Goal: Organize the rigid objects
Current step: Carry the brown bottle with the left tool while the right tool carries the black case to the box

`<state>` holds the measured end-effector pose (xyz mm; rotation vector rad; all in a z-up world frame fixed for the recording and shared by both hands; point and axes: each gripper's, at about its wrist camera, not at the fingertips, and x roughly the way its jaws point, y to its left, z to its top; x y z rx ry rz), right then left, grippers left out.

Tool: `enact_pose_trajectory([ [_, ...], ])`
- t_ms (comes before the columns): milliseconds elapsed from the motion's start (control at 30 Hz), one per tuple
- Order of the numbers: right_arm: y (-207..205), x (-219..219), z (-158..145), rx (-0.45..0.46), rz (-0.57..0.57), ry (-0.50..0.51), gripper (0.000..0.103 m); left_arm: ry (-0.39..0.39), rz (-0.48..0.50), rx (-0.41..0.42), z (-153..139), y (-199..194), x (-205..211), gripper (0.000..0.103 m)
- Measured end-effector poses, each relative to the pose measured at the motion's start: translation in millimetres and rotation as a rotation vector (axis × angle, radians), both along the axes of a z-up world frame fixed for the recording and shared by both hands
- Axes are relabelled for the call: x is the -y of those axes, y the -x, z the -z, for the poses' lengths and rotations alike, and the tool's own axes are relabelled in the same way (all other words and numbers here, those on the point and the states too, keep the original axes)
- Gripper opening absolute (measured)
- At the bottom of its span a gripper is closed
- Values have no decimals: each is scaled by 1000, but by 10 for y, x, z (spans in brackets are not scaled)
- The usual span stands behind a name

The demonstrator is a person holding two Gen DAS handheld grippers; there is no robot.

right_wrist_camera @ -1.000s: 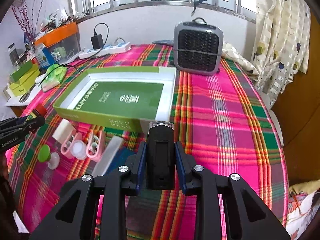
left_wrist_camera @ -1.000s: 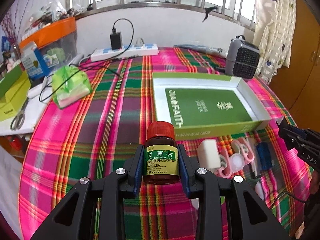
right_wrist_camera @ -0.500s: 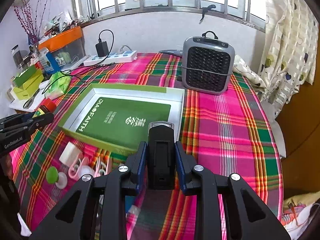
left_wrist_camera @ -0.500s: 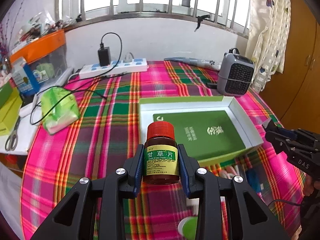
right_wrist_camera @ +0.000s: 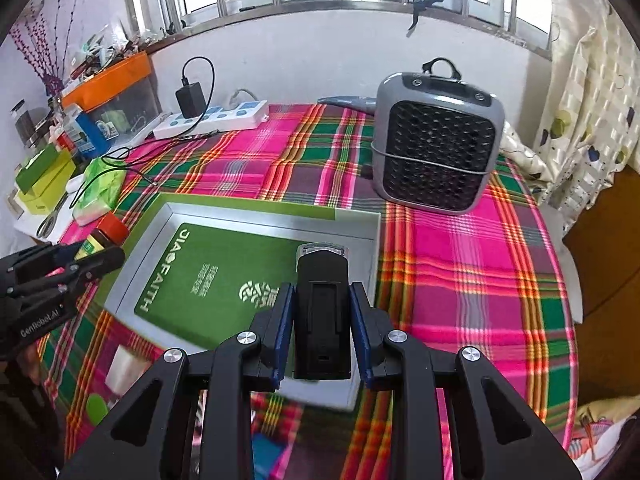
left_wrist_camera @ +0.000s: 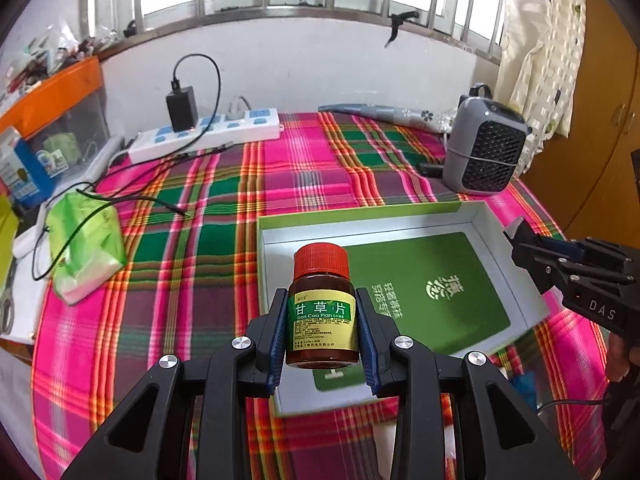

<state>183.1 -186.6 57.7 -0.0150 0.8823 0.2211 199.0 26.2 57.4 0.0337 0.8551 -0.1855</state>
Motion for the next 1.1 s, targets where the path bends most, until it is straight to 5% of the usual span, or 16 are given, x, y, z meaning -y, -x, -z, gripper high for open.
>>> enact_pose_trajectory([
  [533,-503,-77,343,-101,-1,28,29,-41,2,-50,286,-355,101,31],
  [1100,-613,-161,410,-101,-10,38,29,-37,12,-60,368,-434,149,31],
])
